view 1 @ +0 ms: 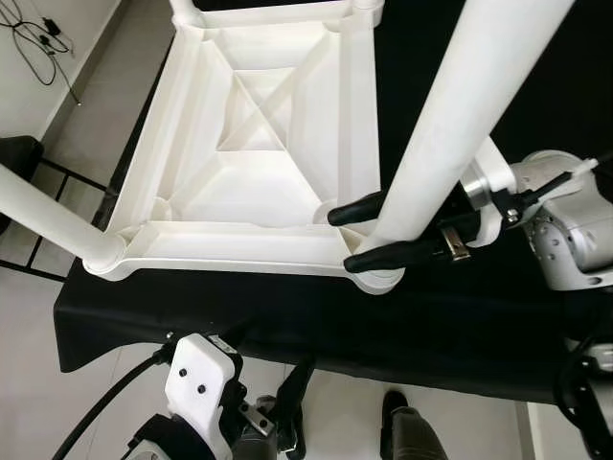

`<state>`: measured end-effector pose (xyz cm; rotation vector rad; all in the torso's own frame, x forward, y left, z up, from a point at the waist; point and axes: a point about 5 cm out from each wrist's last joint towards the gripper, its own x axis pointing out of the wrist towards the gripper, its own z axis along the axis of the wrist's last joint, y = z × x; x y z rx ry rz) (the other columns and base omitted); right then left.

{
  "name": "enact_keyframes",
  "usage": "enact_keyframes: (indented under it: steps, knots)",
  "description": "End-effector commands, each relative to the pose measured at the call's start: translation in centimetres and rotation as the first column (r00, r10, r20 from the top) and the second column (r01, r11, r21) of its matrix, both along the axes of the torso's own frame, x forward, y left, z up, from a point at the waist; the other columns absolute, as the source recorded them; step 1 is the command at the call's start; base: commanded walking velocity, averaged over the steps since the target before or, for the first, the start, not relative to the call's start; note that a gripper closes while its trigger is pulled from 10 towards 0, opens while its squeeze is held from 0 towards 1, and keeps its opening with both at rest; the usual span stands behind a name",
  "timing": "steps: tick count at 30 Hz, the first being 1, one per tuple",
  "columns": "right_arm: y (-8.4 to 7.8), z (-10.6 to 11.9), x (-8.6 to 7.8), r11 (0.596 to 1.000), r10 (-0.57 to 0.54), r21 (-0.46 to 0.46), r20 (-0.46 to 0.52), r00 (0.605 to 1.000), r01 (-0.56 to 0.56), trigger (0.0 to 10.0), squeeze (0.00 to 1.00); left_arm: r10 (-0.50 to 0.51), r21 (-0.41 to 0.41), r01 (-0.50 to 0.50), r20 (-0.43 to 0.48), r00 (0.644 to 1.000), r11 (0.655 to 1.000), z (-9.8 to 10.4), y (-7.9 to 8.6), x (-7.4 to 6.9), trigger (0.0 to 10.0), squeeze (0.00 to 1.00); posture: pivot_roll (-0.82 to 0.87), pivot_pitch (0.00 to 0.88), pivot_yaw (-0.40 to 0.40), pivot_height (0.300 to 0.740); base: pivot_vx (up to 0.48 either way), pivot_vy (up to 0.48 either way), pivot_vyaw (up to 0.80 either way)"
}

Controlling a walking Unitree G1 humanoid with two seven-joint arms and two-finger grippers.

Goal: Building children table

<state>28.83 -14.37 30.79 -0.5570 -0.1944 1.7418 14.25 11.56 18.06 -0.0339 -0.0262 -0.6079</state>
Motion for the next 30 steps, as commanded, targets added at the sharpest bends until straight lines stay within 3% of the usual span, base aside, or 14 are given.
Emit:
enact_keyframes:
  steps: [1,6,17,24,30]
  knots:
    - [0.2,-2.7,0.0,0.994,0.027,-0.099,-0.108,0.994,-0.038,10.0,0.00,-0.004,-0.012,0.004,-0.023,1.000,1.000,-0.3,0.0,-0.3,10.0,0.00,0.01,0.396,0.138,0.740,0.000,0.000,0.00]
    - [0.5,-3.2,-0.1,0.987,0.051,-0.142,-0.133,0.990,-0.070,10.0,0.00,-0.007,-0.014,0.006,-0.023,1.000,1.000,-0.3,0.0,-0.4,10.0,0.00,0.01,0.396,0.140,0.740,0.000,0.000,0.00]
    - [2.1,-3.3,0.9,0.985,0.102,-0.106,-0.259,0.960,-0.134,10.0,0.00,-0.011,-0.020,0.011,-0.021,1.000,1.000,-0.2,0.0,-0.5,10.0,0.00,0.01,0.403,0.139,0.740,0.000,0.000,0.00]
    - [2.4,-3.2,2.6,0.998,0.032,-0.045,-0.270,0.962,-0.045,10.0,0.00,-0.010,-0.024,0.009,-0.018,1.000,1.000,0.0,-0.1,-0.5,10.0,0.00,0.00,0.417,0.129,0.740,0.000,0.000,0.00]
    - [1.3,-3.5,1.5,1.000,0.010,-0.015,-0.240,0.971,-0.014,10.0,0.00,-0.011,-0.027,0.010,-0.015,1.000,1.000,0.0,-0.1,-0.5,10.0,0.00,0.00,0.421,0.134,0.740,0.000,0.000,0.00]
